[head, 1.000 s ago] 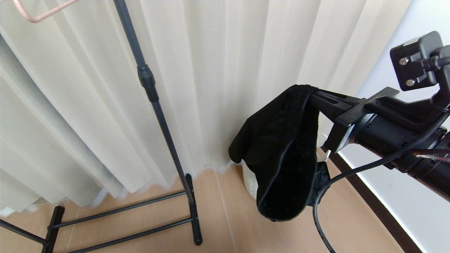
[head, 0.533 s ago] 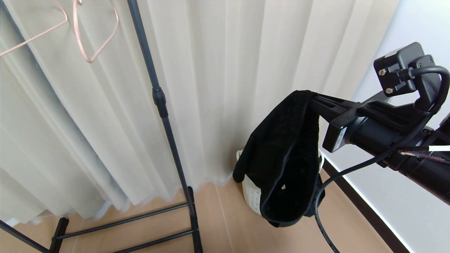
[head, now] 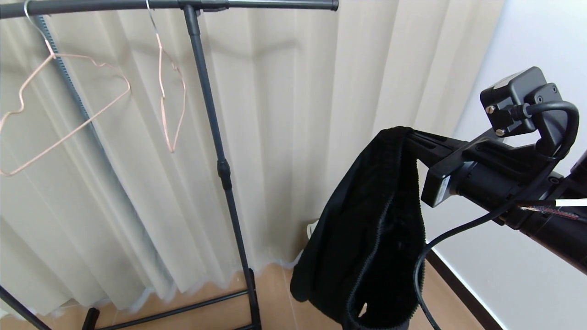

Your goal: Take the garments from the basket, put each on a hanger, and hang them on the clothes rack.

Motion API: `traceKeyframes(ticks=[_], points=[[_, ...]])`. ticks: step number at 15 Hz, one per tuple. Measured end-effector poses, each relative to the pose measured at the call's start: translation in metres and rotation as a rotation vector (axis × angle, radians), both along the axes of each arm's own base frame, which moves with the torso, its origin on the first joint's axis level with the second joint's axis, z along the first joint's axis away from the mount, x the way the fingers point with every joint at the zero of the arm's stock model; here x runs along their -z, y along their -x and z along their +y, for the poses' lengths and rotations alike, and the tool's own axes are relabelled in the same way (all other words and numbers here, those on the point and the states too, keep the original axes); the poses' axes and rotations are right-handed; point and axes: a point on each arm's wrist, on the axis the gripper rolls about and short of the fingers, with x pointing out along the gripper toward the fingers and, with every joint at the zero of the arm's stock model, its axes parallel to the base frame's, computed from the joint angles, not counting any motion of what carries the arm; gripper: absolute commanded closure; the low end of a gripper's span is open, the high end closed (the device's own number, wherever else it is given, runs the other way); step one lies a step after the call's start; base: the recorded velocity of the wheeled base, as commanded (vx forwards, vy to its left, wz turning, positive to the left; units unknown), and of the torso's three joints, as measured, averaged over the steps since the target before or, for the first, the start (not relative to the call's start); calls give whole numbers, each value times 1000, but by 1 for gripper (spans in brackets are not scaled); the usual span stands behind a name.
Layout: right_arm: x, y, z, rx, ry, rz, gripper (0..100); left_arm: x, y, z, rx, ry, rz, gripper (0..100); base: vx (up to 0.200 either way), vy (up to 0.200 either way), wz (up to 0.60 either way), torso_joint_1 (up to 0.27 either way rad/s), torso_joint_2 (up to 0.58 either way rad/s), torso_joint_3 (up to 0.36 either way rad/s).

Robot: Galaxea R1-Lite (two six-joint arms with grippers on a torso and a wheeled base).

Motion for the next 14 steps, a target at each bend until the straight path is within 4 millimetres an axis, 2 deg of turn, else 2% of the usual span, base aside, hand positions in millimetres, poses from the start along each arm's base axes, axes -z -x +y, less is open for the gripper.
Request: traceKeyframes(ticks=[6,14], points=[[2,1,-1,1,5,6,100,0,0,0,0,0,0,0,0,0,0,168,-492,-137],[5,0,0,2,14,15,100,1,0,0,-2,0,2,0,0,0,0,218,-547,-316]])
